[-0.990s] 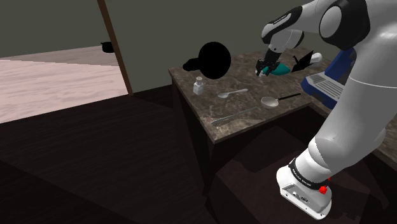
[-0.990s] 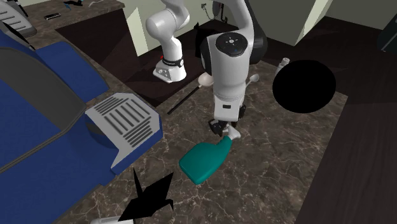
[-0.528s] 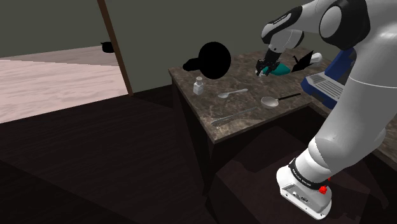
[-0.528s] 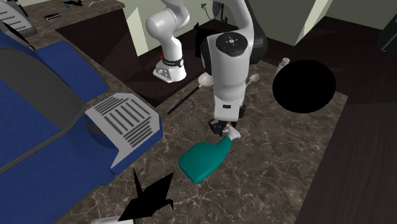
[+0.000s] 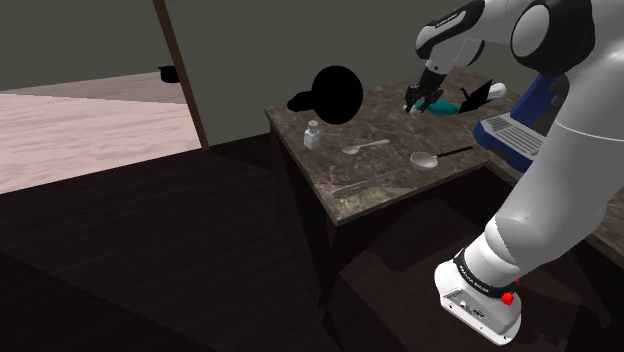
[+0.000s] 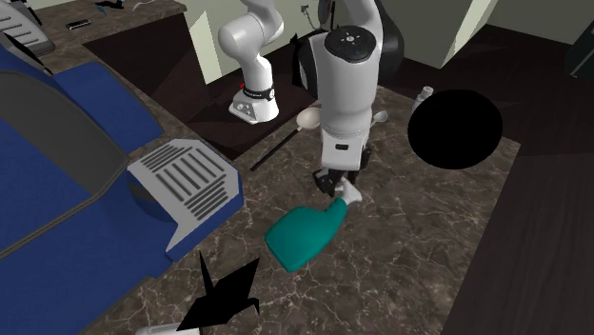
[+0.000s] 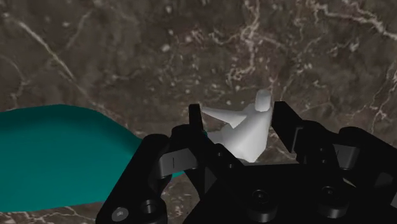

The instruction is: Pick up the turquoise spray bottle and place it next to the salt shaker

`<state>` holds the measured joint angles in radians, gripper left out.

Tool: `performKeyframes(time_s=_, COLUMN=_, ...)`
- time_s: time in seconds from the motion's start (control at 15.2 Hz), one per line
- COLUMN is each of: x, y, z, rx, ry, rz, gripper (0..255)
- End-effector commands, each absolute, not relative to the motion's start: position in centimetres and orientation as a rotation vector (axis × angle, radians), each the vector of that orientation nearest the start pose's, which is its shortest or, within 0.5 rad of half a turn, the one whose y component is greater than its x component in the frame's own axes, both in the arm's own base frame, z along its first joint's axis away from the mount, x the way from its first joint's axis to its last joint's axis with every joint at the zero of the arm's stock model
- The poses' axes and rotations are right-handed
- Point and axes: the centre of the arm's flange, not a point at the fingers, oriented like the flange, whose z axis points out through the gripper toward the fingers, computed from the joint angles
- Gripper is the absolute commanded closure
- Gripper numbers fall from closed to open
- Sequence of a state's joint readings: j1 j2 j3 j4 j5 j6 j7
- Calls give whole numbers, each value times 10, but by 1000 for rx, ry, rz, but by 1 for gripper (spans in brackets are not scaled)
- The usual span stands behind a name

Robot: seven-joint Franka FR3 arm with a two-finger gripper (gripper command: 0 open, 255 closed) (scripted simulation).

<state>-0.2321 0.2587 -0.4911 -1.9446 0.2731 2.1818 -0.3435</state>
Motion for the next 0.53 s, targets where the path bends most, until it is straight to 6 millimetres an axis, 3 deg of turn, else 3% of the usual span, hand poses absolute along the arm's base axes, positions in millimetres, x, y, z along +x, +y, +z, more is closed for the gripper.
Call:
performKeyframes(time_s=0.0, x=468, y=-383, z=376, rx=-2956, ry=788, rz=-102, gripper=255)
performKeyframes(time_s=0.46, x=468, y=-383, z=413, rx=-2956, ry=788, rz=-102, gripper=255)
